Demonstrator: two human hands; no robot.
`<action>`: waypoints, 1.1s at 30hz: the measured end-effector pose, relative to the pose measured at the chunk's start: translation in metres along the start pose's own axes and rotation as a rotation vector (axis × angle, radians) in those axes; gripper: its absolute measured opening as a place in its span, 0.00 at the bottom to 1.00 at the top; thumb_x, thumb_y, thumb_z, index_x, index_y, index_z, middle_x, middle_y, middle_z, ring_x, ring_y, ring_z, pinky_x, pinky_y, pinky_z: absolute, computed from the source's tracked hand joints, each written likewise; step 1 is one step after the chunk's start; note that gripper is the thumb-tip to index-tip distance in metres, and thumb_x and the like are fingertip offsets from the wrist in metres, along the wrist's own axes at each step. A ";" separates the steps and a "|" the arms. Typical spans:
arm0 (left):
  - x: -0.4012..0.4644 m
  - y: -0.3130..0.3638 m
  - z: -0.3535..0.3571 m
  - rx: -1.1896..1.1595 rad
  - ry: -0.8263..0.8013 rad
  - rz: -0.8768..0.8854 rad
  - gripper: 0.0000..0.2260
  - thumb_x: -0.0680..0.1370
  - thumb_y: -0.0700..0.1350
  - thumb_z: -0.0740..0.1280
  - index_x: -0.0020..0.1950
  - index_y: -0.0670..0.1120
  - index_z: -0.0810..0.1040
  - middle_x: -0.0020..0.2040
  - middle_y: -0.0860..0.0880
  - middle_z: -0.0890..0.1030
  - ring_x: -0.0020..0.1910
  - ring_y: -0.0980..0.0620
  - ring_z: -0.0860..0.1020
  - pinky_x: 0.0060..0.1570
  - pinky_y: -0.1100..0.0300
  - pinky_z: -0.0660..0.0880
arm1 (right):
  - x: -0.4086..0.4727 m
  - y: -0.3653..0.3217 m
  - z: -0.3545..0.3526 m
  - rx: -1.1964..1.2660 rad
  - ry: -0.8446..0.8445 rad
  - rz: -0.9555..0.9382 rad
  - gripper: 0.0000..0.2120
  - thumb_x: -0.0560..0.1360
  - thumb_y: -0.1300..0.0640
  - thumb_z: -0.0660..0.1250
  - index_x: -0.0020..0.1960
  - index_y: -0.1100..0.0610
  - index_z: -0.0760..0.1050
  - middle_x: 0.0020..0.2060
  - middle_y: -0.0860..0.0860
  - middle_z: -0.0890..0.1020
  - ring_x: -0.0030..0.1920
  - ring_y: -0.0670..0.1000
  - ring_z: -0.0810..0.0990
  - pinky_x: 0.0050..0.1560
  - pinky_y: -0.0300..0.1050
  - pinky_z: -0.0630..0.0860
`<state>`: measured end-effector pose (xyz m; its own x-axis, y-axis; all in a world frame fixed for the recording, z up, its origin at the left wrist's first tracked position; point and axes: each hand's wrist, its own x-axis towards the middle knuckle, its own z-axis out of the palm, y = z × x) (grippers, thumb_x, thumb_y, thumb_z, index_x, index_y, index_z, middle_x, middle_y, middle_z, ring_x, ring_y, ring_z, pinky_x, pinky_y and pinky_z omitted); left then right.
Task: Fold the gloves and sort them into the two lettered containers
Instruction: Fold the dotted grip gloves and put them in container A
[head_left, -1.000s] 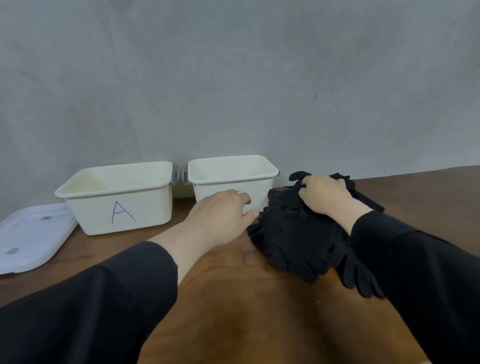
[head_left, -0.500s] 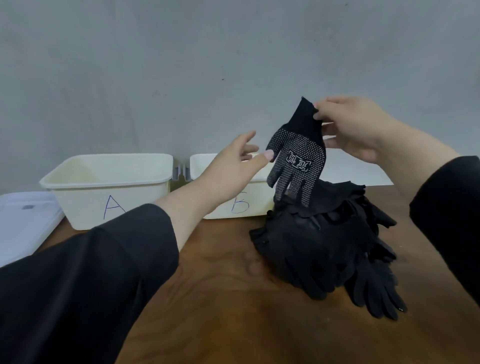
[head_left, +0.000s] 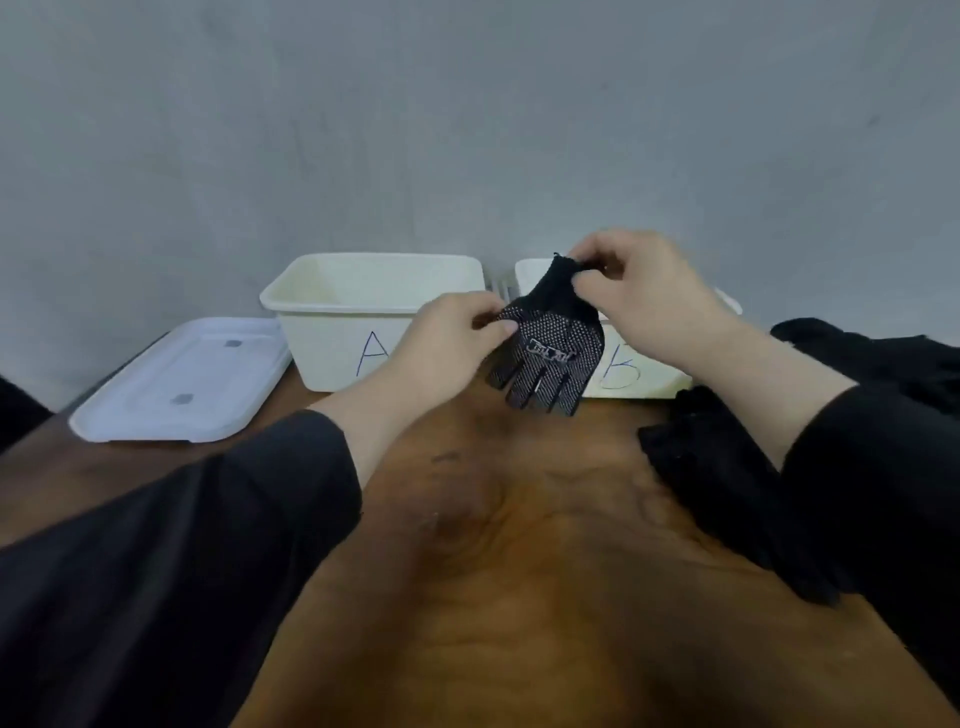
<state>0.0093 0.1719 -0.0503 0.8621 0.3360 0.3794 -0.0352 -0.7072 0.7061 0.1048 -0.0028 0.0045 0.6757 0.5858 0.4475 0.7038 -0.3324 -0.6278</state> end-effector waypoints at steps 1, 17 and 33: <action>-0.001 -0.006 -0.009 0.075 0.025 0.016 0.05 0.80 0.42 0.67 0.51 0.49 0.83 0.48 0.51 0.84 0.50 0.52 0.79 0.52 0.60 0.72 | -0.007 -0.006 0.013 0.005 0.037 -0.057 0.09 0.76 0.59 0.65 0.43 0.46 0.77 0.37 0.44 0.82 0.36 0.44 0.78 0.42 0.38 0.75; -0.125 -0.100 0.027 0.395 -0.145 -0.028 0.15 0.83 0.51 0.61 0.67 0.53 0.78 0.69 0.56 0.74 0.69 0.56 0.69 0.71 0.55 0.64 | -0.144 0.061 0.135 -0.215 -0.401 -0.090 0.17 0.85 0.49 0.57 0.71 0.48 0.75 0.70 0.40 0.74 0.71 0.38 0.67 0.75 0.33 0.57; -0.107 -0.035 0.102 0.346 -0.135 0.218 0.13 0.81 0.54 0.63 0.64 0.56 0.80 0.63 0.59 0.79 0.63 0.59 0.75 0.63 0.62 0.65 | -0.078 0.100 -0.071 -0.471 0.072 0.128 0.12 0.81 0.52 0.66 0.63 0.50 0.79 0.57 0.44 0.81 0.56 0.44 0.77 0.56 0.37 0.69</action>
<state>-0.0297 0.0974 -0.1769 0.9125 0.0875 0.3995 -0.0719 -0.9273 0.3673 0.1382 -0.1340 -0.0485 0.7653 0.4709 0.4388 0.6251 -0.7064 -0.3320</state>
